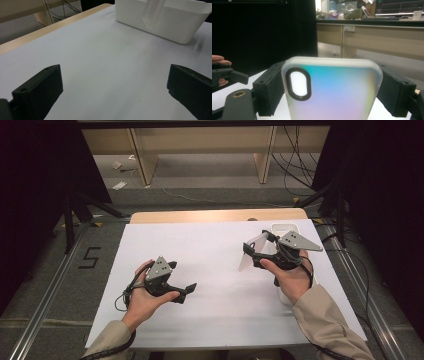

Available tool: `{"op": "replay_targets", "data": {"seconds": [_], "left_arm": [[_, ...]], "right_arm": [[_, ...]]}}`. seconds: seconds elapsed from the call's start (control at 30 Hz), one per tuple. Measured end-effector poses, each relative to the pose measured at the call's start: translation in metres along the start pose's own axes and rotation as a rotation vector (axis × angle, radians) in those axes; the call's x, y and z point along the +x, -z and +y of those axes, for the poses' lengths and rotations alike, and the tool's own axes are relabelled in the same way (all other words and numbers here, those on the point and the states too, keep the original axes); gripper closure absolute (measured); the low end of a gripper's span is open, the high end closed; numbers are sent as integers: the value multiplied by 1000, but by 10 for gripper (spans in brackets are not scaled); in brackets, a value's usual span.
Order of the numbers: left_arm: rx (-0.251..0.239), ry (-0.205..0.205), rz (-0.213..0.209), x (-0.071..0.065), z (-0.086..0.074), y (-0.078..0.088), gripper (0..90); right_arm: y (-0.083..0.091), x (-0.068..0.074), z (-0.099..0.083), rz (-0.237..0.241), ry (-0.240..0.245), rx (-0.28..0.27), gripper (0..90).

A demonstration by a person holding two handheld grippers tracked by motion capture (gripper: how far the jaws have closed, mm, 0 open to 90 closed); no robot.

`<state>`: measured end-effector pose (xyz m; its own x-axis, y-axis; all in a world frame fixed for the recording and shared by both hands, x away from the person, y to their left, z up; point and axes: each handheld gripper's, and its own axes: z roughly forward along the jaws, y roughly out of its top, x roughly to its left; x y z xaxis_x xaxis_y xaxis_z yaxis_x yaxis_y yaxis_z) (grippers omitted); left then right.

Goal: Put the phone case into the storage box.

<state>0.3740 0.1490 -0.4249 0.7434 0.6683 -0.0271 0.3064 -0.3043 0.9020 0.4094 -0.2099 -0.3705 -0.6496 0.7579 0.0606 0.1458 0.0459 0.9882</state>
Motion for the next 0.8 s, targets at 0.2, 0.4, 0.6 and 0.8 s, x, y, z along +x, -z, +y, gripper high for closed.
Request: {"op": "replay_targets", "data": {"seconds": [0.2,0.4,0.6,0.8], "left_arm": [[1,5,4,2,-2,2,0],[2,5,-1,1,-3,1,0],[11,-2,-3,0,-4,-1,0],[12,-2,-3,0,-5,-1,0]], "right_arm": [[2,-4,1,-13,-4,0,180],[3,-7,2,-26,-6,-2,180],[5,-11,4,-38,-9,-6,180],[8,-16,6,-58,-13,-10,180]]}}
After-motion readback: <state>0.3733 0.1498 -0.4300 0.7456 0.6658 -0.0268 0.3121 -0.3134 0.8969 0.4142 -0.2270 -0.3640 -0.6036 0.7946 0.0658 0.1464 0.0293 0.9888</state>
